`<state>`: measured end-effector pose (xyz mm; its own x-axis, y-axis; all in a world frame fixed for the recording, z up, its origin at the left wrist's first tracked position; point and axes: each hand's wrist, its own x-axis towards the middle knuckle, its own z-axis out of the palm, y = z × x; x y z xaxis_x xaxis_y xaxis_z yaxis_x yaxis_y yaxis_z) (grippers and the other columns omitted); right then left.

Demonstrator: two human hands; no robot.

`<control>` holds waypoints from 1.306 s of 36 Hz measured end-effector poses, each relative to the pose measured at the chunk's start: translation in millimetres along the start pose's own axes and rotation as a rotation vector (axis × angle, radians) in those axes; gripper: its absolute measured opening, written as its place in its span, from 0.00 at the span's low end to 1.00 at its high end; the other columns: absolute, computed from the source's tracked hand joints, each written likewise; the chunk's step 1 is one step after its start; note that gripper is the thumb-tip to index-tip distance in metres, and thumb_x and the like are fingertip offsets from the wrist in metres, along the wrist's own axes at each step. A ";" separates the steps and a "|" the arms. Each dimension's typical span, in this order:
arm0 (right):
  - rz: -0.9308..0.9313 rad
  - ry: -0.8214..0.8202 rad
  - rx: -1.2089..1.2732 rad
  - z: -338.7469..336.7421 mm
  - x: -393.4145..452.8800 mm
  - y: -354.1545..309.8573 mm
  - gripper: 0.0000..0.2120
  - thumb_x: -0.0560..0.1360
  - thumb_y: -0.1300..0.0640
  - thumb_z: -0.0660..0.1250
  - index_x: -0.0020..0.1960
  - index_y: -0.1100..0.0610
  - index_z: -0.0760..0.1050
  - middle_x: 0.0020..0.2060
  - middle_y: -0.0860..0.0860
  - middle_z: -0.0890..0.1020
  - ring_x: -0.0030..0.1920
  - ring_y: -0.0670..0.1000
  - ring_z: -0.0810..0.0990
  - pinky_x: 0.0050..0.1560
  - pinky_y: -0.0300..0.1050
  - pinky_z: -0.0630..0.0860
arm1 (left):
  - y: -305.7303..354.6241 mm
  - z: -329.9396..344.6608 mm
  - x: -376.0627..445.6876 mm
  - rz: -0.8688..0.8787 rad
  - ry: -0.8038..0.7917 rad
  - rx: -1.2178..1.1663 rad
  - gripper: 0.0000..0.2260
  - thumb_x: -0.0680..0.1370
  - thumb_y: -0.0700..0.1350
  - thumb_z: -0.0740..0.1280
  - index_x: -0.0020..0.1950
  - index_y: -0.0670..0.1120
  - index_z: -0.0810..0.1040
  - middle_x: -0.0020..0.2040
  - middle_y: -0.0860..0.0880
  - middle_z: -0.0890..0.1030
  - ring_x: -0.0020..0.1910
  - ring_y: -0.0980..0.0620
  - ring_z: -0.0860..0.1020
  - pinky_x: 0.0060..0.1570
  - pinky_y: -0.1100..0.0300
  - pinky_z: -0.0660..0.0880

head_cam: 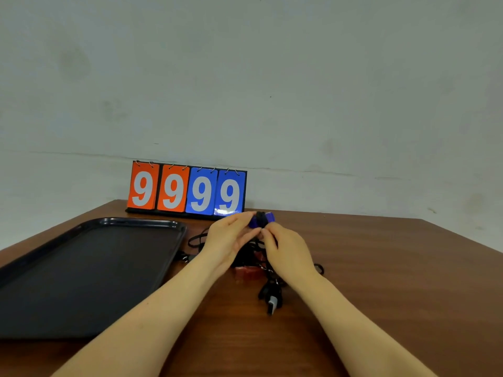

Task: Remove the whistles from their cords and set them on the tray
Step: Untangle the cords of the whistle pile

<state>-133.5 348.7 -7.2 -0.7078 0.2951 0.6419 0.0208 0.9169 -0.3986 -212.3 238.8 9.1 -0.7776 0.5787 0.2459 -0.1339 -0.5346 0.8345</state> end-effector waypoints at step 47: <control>0.121 -0.255 0.469 -20.4 -0.5 -0.8 0.14 0.80 0.57 0.59 0.37 0.52 0.75 0.27 0.44 0.74 0.27 0.42 0.68 0.29 0.34 0.65 | 9.8 -16.8 -2.3 0.261 -0.131 1.194 0.10 0.78 0.44 0.68 0.58 0.52 0.82 0.48 0.61 0.78 0.46 0.68 0.74 0.42 0.77 0.67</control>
<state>-118.7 353.3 6.3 -0.8696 0.2629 0.4179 -0.1637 0.6451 -0.7464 -222.2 221.9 8.4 -0.6202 0.6328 0.4635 0.7162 0.2158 0.6637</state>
